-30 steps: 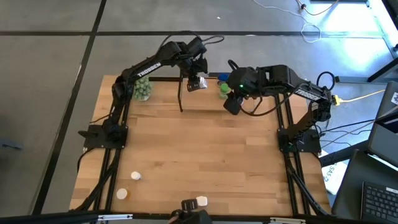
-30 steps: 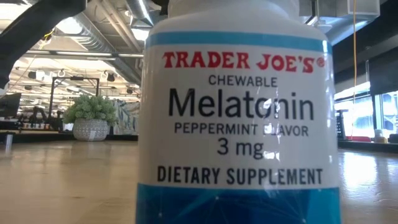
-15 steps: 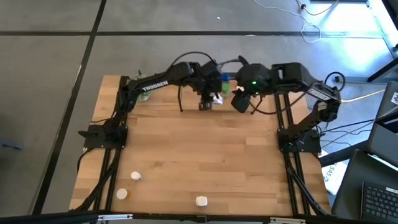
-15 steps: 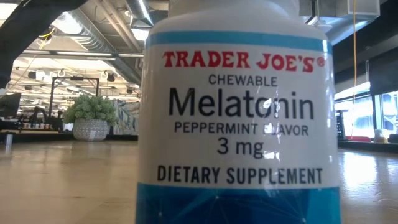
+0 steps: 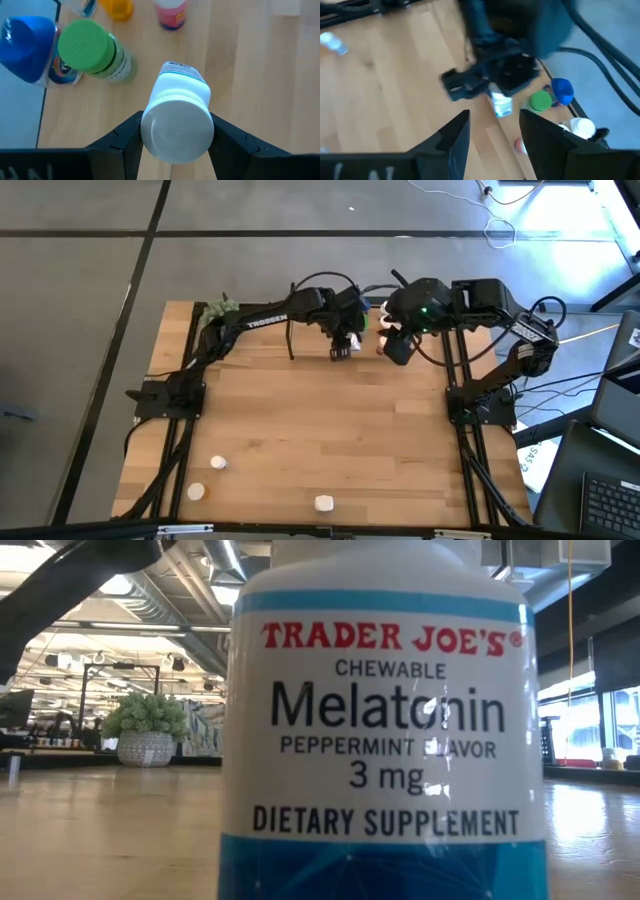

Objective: Pick and place medicine bottles onto shelf by color
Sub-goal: Put the top white blue medicine on the shelf

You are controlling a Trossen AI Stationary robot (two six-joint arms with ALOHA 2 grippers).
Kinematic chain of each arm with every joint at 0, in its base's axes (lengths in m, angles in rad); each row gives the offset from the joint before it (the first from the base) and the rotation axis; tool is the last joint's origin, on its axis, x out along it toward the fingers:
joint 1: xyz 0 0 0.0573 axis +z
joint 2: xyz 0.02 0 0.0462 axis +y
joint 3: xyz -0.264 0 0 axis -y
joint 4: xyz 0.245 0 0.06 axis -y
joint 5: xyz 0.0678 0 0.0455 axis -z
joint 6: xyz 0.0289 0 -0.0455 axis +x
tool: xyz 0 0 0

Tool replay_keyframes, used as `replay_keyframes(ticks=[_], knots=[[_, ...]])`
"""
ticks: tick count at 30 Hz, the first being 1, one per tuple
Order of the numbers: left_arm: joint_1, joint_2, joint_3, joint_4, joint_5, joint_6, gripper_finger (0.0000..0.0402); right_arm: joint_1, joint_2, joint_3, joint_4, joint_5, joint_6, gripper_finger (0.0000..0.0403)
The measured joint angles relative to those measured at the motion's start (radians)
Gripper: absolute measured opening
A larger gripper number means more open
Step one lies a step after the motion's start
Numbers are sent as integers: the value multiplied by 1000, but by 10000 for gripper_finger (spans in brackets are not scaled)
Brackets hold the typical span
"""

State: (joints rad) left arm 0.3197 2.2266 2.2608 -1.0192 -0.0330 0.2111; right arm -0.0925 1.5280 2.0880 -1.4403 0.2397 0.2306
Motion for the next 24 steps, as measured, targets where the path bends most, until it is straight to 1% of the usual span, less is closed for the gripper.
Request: replay_keyframes(ticks=[3,7,14,20,24], knots=[[13,26,0,0,1,0,176,0,0,0,0,-23,-9,173],[21,58,0,15,1,0,176,0,0,0,0,-24,-14,173],[15,74,0,54,18,0,176,0,0,-3,0,-25,-37,173],[19,79,0,67,18,5,176,0,-5,-71,6,-32,-54,173],[19,82,-1,71,18,6,176,0,-6,-100,51,-32,-59,173]])
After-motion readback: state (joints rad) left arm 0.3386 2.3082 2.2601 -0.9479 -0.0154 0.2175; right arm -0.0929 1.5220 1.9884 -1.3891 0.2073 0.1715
